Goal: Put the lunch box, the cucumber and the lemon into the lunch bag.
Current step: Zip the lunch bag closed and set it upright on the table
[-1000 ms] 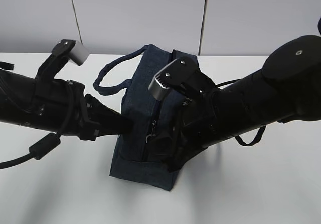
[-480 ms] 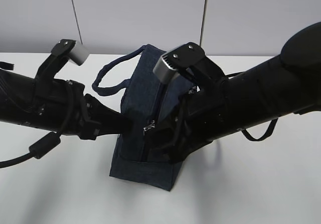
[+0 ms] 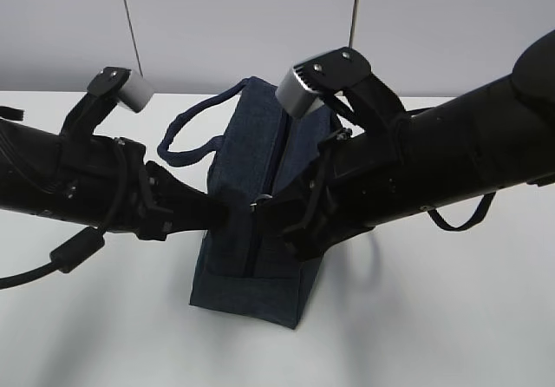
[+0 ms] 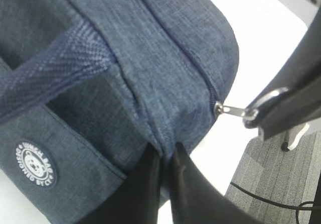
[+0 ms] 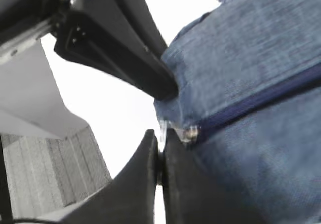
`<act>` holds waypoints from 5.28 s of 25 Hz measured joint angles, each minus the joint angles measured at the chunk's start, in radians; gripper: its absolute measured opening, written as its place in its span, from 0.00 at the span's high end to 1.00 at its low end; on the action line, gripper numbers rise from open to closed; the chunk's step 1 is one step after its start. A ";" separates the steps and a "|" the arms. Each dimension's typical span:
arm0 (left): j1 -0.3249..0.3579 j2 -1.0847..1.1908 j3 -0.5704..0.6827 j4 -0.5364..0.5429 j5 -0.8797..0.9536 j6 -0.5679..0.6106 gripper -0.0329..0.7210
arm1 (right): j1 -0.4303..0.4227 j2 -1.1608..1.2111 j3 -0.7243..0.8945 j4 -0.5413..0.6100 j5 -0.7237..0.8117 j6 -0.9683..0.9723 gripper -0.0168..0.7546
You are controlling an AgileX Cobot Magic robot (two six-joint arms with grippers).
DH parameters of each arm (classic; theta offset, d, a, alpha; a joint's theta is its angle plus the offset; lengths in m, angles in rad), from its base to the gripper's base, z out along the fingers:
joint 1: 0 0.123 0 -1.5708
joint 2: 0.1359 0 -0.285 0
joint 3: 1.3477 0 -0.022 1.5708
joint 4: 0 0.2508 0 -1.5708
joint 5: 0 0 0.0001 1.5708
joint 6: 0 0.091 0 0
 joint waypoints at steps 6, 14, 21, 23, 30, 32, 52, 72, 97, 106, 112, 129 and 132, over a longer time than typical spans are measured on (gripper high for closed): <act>0.000 0.000 0.000 0.006 0.003 0.000 0.96 | 0.000 -0.027 -0.028 0.005 -0.086 0.019 0.98; 0.000 0.000 -0.002 0.030 0.009 0.000 0.96 | 0.000 -0.027 -0.028 0.005 -0.191 0.025 0.98; 0.000 0.000 -0.002 0.040 0.036 -0.002 0.96 | 0.000 -0.027 -0.030 0.007 -0.256 0.027 0.98; 0.000 0.000 -0.002 0.044 0.041 -0.004 0.96 | 0.000 -0.027 -0.036 0.009 -0.268 0.027 0.98; 0.000 0.000 -0.002 0.080 0.042 -0.045 0.96 | 0.000 -0.025 -0.068 0.011 -0.326 0.005 0.98; 0.000 0.000 -0.002 0.087 0.046 -0.054 0.96 | 0.000 -0.016 -0.082 0.011 -0.328 0.001 0.98; 0.000 0.000 -0.005 0.168 0.068 -0.139 0.96 | -0.058 0.189 -0.284 0.014 -0.345 -0.025 0.98; 0.000 0.000 -0.005 0.220 0.115 -0.198 0.96 | -0.113 0.324 -0.396 0.019 -0.345 -0.043 0.98; 0.000 -0.011 -0.005 0.202 0.103 -0.276 0.55 | -0.117 0.331 -0.402 0.027 -0.322 -0.048 0.98; 0.000 -0.136 -0.014 0.322 0.082 -0.532 0.54 | -0.117 0.331 -0.402 0.027 -0.315 -0.048 0.98; 0.000 -0.158 -0.160 0.563 0.117 -0.805 0.55 | -0.117 0.331 -0.402 0.027 -0.315 -0.048 0.98; 0.000 0.184 -0.579 0.734 0.194 -1.062 0.55 | -0.117 0.331 -0.402 0.027 -0.314 -0.052 0.98; 0.000 0.230 -0.604 0.734 0.191 -1.078 0.55 | -0.117 0.331 -0.402 0.027 -0.314 -0.052 0.98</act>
